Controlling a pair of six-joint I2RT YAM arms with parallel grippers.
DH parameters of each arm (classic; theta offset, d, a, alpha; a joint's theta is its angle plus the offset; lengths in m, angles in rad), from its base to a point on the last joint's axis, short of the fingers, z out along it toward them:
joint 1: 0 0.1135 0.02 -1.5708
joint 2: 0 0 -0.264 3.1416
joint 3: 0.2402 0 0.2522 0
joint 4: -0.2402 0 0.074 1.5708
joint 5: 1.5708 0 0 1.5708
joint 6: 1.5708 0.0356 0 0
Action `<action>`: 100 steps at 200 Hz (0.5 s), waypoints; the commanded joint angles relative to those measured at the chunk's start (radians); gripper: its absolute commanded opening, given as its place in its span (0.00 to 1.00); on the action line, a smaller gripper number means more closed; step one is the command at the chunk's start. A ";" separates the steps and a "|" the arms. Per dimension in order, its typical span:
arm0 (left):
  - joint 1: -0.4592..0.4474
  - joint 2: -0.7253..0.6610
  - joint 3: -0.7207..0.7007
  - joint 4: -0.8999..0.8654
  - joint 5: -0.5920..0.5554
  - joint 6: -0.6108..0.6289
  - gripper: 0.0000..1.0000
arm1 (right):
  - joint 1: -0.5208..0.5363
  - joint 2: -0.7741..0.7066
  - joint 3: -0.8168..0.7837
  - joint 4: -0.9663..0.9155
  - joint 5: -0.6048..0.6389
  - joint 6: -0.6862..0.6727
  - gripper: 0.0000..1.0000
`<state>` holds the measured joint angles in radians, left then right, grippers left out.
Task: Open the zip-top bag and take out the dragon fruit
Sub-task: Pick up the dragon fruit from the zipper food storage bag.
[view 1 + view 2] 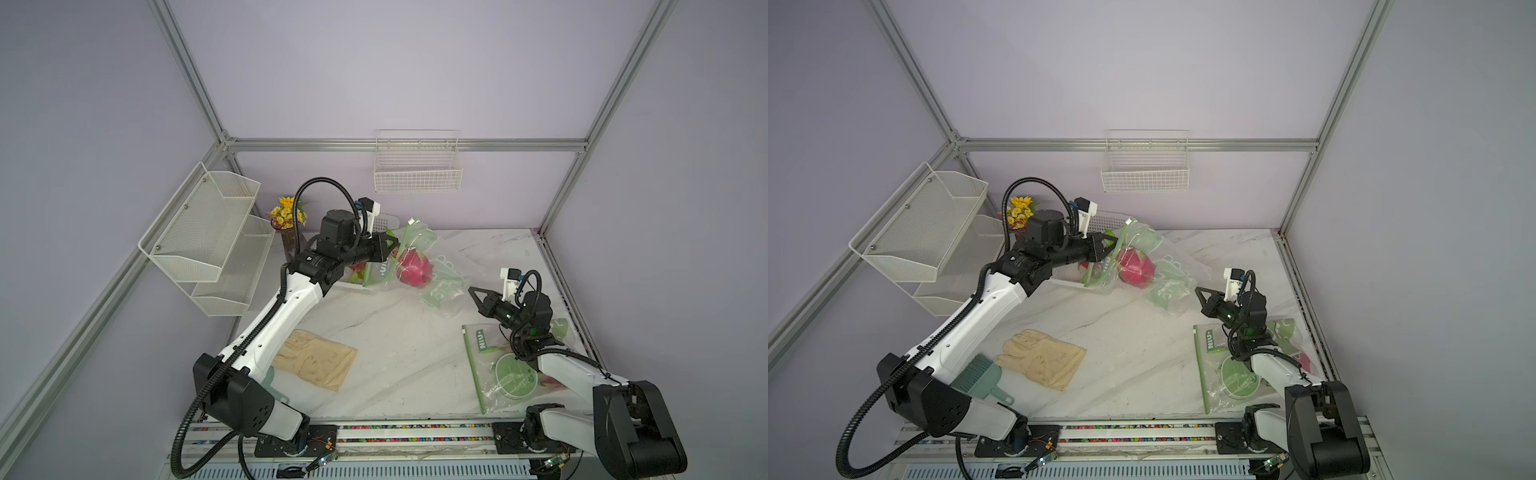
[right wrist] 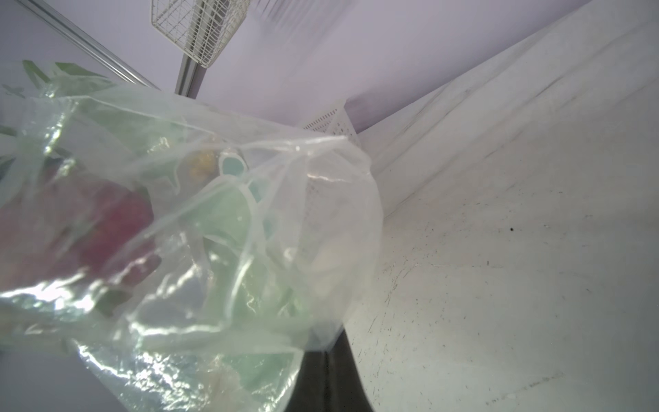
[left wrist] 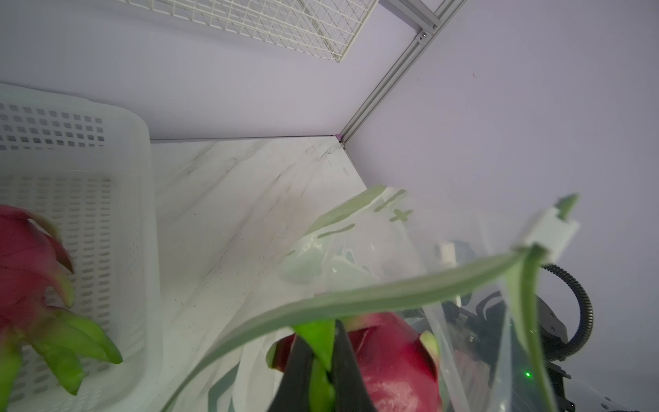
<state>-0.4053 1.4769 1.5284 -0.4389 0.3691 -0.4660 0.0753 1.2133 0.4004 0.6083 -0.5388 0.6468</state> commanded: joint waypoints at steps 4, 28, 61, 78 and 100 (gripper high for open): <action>0.034 -0.025 0.068 -0.043 -0.056 0.078 0.03 | -0.012 0.010 -0.017 -0.038 0.064 0.012 0.00; 0.063 -0.008 0.082 -0.050 -0.063 0.096 0.02 | -0.021 0.013 -0.016 -0.061 0.097 0.035 0.00; 0.094 0.038 0.138 -0.103 -0.105 0.136 0.02 | -0.026 0.018 0.001 -0.112 0.140 0.073 0.00; 0.109 0.062 0.177 -0.129 -0.145 0.161 0.02 | -0.026 0.003 -0.005 -0.130 0.176 0.089 0.00; 0.123 0.104 0.243 -0.178 -0.236 0.198 0.01 | -0.029 0.015 0.022 -0.199 0.205 0.109 0.00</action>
<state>-0.3023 1.5593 1.6836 -0.5838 0.2417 -0.3397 0.0547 1.2232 0.3916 0.4862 -0.3946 0.7143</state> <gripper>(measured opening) 0.082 0.048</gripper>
